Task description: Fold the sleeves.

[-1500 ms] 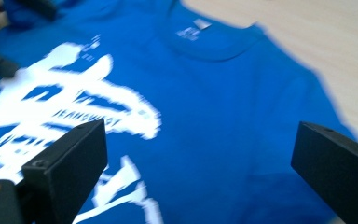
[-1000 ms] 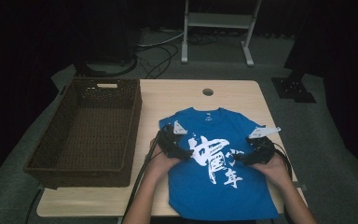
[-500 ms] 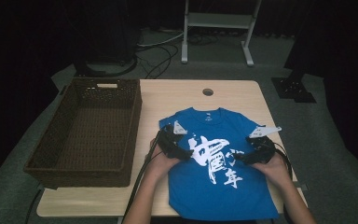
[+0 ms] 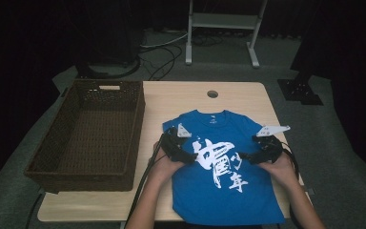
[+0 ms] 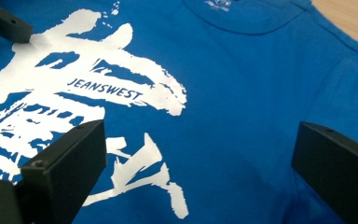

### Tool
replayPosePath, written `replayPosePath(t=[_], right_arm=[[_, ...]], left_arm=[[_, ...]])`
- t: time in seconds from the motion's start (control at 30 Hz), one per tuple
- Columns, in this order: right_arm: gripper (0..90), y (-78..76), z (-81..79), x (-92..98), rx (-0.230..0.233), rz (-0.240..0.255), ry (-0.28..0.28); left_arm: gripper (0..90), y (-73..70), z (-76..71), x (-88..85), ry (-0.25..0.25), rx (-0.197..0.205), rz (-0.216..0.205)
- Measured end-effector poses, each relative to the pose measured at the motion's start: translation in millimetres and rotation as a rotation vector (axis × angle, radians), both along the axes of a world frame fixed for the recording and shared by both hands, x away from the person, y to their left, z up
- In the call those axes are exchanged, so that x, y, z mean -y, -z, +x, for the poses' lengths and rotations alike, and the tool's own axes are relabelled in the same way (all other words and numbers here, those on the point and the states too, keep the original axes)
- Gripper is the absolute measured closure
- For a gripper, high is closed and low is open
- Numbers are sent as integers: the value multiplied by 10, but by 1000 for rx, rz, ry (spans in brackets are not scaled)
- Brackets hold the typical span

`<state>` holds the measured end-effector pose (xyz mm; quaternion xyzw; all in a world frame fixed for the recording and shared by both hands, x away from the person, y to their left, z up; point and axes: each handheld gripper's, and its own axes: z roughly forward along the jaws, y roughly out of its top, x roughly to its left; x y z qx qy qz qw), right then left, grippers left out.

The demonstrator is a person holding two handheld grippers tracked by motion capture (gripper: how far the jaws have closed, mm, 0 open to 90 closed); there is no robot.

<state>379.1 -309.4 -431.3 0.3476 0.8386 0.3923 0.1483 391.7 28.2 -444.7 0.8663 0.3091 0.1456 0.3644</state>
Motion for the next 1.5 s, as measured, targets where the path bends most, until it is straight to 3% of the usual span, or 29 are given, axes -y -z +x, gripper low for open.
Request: replayPosePath(t=[0.6,0.9,1.17,1.5], right_arm=[[29,-182,117,182,27,69,57],[29,-272,259,213,47,77,81],[29,-260,312,257,47,76,93],[30,-240,387,397,43,79,148]], left_arm=[[11,0,1,1,1,0,-1],[11,1,2,1,1,0,-1],[11,1,3,1,1,0,0],[11,0,3,0,2,0,0]])
